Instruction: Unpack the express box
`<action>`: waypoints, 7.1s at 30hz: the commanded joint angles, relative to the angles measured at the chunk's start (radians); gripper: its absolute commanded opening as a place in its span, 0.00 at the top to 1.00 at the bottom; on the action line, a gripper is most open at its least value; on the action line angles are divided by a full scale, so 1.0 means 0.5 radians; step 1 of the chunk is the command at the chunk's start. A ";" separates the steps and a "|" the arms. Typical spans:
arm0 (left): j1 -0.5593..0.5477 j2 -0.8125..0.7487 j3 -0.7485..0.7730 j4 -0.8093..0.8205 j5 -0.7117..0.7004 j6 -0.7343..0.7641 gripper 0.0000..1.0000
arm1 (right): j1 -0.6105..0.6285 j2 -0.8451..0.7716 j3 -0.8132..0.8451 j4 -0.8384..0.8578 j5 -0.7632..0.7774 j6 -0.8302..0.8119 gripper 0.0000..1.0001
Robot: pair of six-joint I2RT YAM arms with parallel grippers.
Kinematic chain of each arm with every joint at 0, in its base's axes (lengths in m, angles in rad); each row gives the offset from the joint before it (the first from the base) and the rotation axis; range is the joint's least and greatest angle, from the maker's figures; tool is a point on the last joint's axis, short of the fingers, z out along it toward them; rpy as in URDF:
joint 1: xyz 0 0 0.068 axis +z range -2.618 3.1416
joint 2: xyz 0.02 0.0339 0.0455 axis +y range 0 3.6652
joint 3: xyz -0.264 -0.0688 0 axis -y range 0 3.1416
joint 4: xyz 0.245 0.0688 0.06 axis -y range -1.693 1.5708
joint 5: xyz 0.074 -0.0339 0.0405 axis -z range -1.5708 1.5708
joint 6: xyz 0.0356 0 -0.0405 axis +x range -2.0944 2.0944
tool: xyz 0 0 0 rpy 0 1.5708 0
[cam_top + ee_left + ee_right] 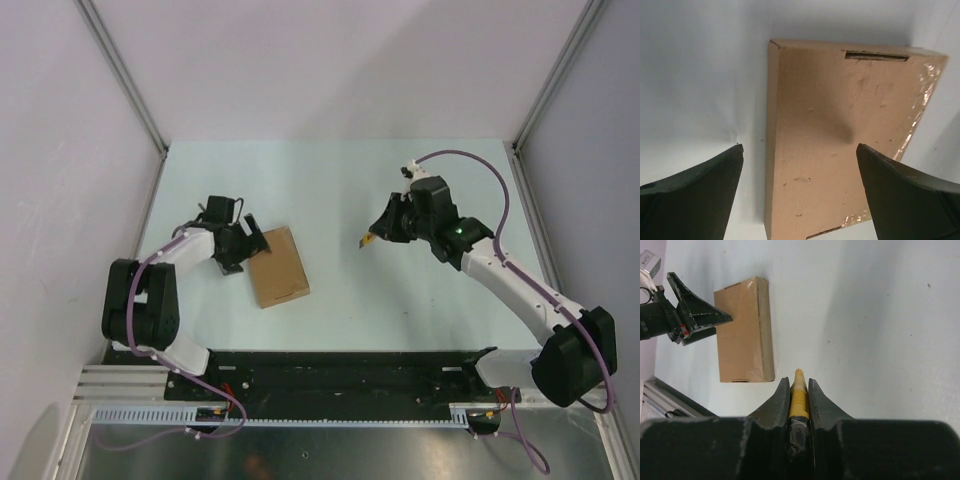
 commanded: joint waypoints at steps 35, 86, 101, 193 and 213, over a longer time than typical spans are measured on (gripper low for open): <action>-0.469 0.732 0.749 0.194 0.493 0.240 0.13 | 0.257 0.223 -0.199 0.322 0.572 0.103 1.00; -0.662 0.419 0.874 0.170 0.407 0.298 0.48 | 0.491 0.548 -0.202 1.098 1.136 -0.143 1.00; -0.650 0.821 1.110 0.170 0.447 0.408 0.57 | 0.435 0.741 -0.181 1.347 1.023 -0.081 1.00; -0.714 1.291 1.249 -0.422 0.220 0.341 0.84 | 0.573 0.990 0.056 1.138 1.284 -0.228 1.00; -0.711 1.355 1.224 -0.416 0.475 0.034 0.91 | 0.668 0.805 0.056 0.617 1.299 -0.020 1.00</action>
